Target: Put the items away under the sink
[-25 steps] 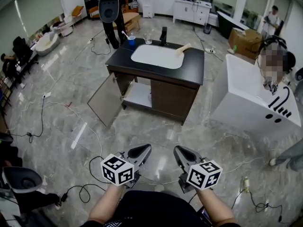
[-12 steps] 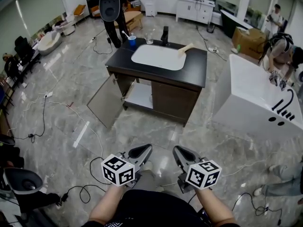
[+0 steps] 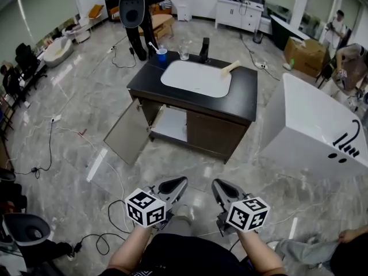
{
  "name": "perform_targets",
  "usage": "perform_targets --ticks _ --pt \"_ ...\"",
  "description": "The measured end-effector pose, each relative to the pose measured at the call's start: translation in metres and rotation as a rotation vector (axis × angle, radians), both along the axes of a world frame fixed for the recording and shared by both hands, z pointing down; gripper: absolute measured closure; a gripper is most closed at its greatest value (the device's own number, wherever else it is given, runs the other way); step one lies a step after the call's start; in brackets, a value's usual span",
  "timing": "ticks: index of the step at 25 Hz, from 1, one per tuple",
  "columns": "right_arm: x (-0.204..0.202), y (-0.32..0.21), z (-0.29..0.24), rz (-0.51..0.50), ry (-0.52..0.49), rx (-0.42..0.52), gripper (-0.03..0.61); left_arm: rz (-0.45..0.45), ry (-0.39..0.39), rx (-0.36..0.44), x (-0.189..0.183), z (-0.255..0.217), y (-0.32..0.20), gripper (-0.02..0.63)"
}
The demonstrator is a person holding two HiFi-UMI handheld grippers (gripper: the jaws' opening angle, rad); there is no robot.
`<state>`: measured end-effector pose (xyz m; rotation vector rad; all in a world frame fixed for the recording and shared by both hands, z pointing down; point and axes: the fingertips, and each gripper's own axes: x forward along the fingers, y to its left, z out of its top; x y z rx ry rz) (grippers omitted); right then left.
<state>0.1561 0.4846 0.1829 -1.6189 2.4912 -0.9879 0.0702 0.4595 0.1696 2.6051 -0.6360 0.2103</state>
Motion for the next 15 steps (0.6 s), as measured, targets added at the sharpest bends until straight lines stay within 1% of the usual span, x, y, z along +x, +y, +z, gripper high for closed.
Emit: perform_targets --ticks 8,15 --pt "-0.015 -0.069 0.0 -0.004 0.011 -0.016 0.541 0.016 -0.013 -0.019 -0.012 0.003 -0.07 0.604" --pt "-0.026 -0.116 0.008 0.002 0.02 -0.037 0.541 0.039 -0.021 -0.024 -0.023 0.011 -0.113 0.604"
